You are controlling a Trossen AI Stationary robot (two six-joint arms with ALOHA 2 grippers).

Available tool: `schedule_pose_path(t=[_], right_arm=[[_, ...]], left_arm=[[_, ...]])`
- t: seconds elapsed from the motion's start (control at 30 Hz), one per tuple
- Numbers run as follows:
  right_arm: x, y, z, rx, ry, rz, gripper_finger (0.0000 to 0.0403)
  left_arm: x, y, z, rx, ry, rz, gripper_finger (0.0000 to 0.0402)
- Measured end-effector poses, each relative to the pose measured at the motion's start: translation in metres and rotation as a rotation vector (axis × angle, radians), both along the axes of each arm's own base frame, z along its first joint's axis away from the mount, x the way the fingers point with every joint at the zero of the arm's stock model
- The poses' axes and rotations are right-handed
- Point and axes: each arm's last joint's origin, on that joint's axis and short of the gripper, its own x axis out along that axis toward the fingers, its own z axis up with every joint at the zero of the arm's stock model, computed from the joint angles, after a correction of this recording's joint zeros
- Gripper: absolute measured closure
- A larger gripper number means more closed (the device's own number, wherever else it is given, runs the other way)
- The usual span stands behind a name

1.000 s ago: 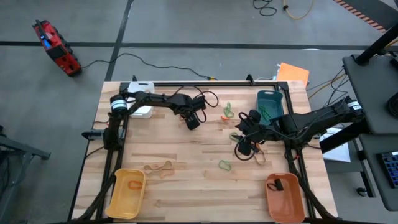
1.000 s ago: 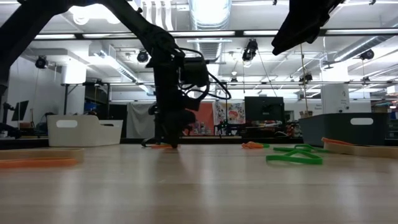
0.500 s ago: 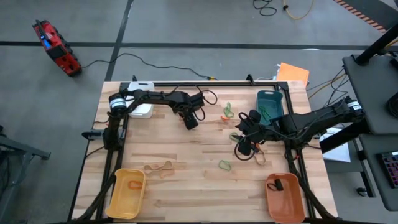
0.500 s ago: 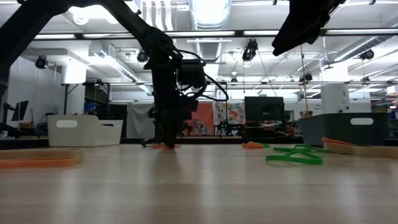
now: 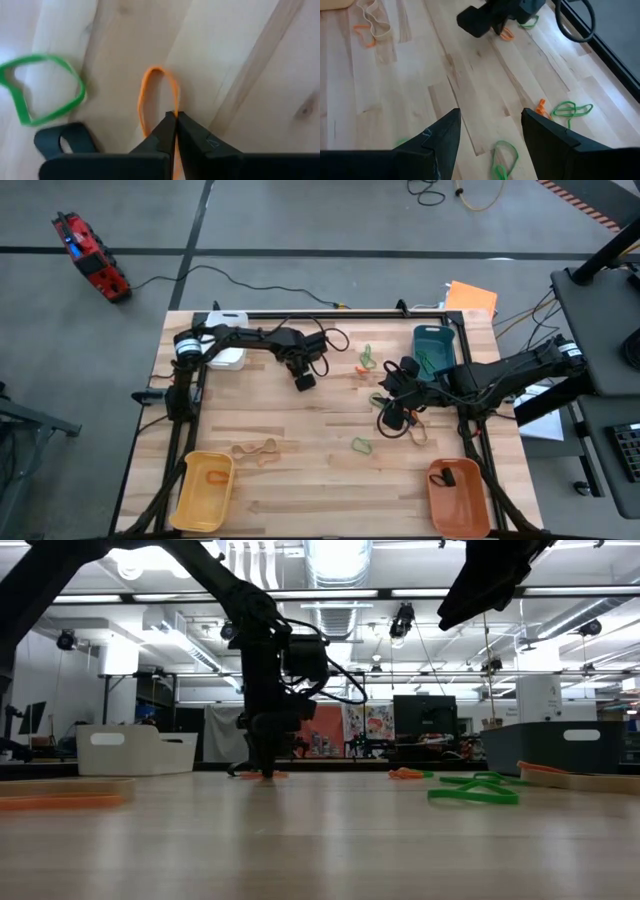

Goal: Sort rubber bands into baskets
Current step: Put the orange rubber band into the yellow bin

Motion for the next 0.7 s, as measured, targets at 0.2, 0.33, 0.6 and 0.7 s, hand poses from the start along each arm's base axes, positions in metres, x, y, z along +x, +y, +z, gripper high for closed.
schedule_pose_path(t=[0.2, 0.33, 0.6, 0.7], right_arm=[[0.000, 0.000, 0.000, -0.005, 0.007, 0.005, 0.0204], [-0.001, 0.000, 0.000, -0.008, 0.009, 0.006, 0.0204], [-0.002, 0.000, -0.001, -0.013, 0.024, 0.009, 0.0204], [-0.002, 0.000, -0.002, -0.015, 0.028, 0.009, 0.0204]], left_arm=[[-0.005, -0.007, 0.010, -0.012, 0.024, -0.007, 0.0402], [-0.005, -0.015, 0.011, -0.013, 0.046, -0.037, 0.0402], [-0.001, -0.039, 0.019, -0.006, 0.055, -0.174, 0.0401], [0.001, -0.048, 0.027, 0.005, 0.039, -0.235, 0.0401]])
